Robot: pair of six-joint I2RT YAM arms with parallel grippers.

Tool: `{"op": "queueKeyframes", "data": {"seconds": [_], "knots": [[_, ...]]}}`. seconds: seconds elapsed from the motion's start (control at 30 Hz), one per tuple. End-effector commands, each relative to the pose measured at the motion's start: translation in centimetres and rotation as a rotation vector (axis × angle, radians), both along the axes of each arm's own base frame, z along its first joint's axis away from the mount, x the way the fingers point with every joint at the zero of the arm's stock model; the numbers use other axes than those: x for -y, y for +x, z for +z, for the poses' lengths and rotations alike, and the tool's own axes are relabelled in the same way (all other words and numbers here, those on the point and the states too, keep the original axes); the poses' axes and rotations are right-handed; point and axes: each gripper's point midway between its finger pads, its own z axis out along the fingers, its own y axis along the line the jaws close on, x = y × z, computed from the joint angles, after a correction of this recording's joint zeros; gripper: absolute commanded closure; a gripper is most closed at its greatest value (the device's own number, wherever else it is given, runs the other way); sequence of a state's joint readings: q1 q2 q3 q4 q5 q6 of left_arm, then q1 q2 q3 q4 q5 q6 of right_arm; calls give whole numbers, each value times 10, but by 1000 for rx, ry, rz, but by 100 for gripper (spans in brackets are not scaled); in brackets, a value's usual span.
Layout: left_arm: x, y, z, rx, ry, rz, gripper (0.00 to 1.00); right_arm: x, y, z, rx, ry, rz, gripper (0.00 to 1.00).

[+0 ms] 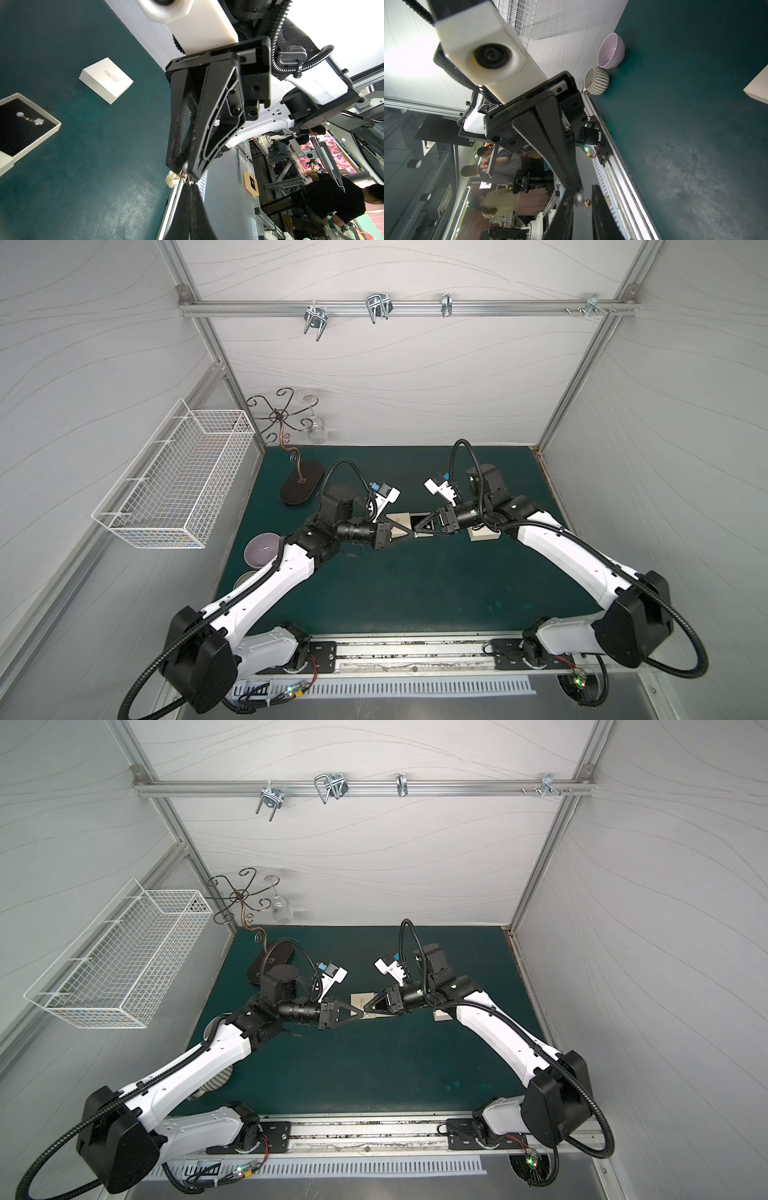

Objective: Place the earrings into the drawer-style jewelry box
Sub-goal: Pick up the earring from the center of the board, then insert the earring into the inner lining.

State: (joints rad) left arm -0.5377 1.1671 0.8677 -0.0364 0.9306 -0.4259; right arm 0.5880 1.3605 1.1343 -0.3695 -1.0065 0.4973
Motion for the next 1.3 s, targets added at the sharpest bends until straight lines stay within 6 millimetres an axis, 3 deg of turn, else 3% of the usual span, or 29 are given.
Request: {"op": "queueKeyframes", "data": {"seconds": [0.0, 0.37, 0.47, 0.53, 0.63, 0.7, 0.83, 1.27], "knots": [[1, 1, 27, 90, -47, -8, 100, -1, 0, 9, 32, 11, 9, 84], [1, 4, 23, 89, -35, 12, 100, 2, 0, 8, 51, 0, -5, 92], [-2, 8, 22, 90, -24, 48, 80, 3, 3, 5, 51, -17, -19, 92], [-7, 14, 19, 96, 5, 109, 72, 5, 8, 1, 54, -44, -41, 92], [-32, 34, 8, 97, 66, 295, 71, 11, 17, -12, 58, -127, -86, 92], [-59, 50, -3, 88, 111, 469, 71, 14, 24, -22, 63, -195, -120, 92], [-94, 60, -29, 44, 214, 651, 71, 22, 41, -50, 72, -365, -191, 92], [-95, 51, -89, -87, 306, 621, 74, 40, 102, -128, 60, -891, -373, 91]]}}
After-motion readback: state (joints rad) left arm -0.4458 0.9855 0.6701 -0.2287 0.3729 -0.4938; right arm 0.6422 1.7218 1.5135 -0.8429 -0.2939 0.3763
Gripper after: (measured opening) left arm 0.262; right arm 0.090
